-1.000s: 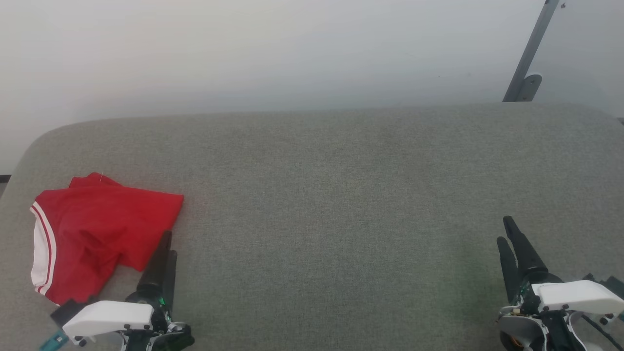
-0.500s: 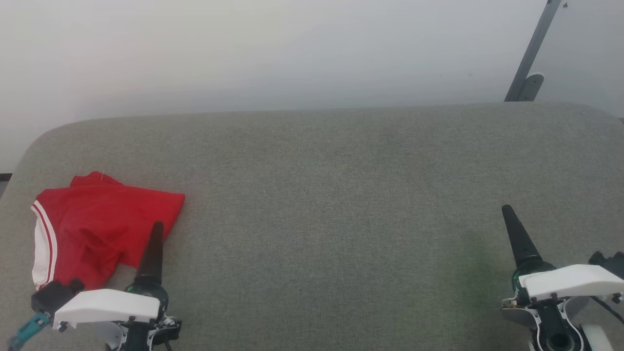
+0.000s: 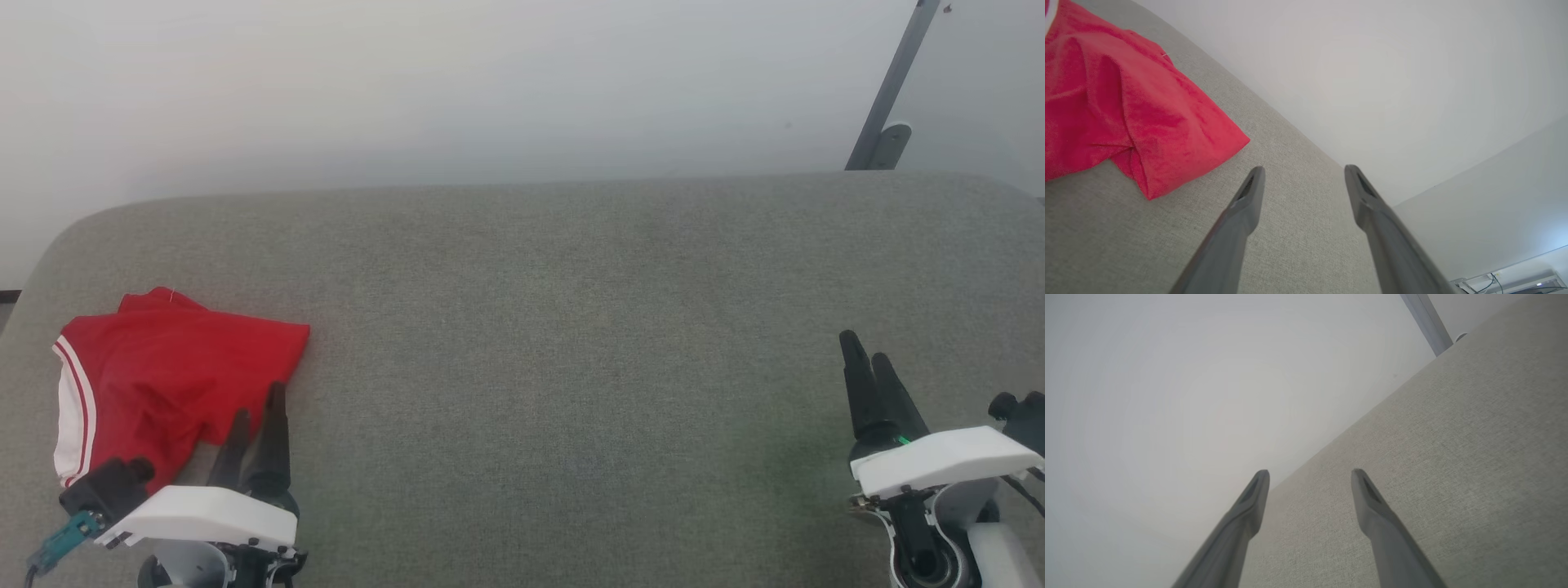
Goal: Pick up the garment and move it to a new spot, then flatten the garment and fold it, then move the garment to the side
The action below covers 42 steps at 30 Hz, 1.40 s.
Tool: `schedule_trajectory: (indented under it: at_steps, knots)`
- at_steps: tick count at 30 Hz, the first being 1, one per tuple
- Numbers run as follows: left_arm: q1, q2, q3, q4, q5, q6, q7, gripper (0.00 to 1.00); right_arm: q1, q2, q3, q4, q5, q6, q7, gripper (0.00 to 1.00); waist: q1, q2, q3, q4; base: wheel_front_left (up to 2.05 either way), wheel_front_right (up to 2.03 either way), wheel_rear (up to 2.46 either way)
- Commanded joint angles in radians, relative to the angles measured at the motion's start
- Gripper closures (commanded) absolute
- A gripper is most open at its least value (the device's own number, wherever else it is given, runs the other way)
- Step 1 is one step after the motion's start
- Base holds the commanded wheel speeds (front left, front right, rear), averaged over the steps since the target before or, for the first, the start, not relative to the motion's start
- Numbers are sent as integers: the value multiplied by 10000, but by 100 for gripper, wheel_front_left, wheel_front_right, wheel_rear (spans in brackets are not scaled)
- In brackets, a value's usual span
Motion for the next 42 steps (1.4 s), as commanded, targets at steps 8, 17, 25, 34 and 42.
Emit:
schedule_trajectory:
  at_steps: [8, 17, 25, 34, 42]
  knots:
    - [-49, 278, -199, -146, 1366, 264, -328, 0, -281, -147, 146, -158, -1695, 5, -343, 0, 0, 0, -8, -1, 0, 0, 0]
    - [8, 459, -457, -116, 2513, 529, -602, 0, -358, -193, 195, -69, -3172, 5, -625, 0, 0, 0, -10, 14, 0, 0, 0]
    - [53, 570, -622, -128, 3375, 696, -834, 0, -427, -229, 124, -4, -4179, 6, -860, 0, 0, 0, 4, 27, 0, 0, 0]
    - [112, 646, -735, -91, 4269, 833, -1071, 0, -518, -275, 89, 32, -5219, 6, -1094, 0, 0, 0, 30, 36, 0, 0, 0]
    - [116, 639, -763, -64, 4929, 791, -1273, 0, -571, -242, 50, 87, -5949, 7, -1299, 0, 0, 0, 34, 49, 0, 0, 0]
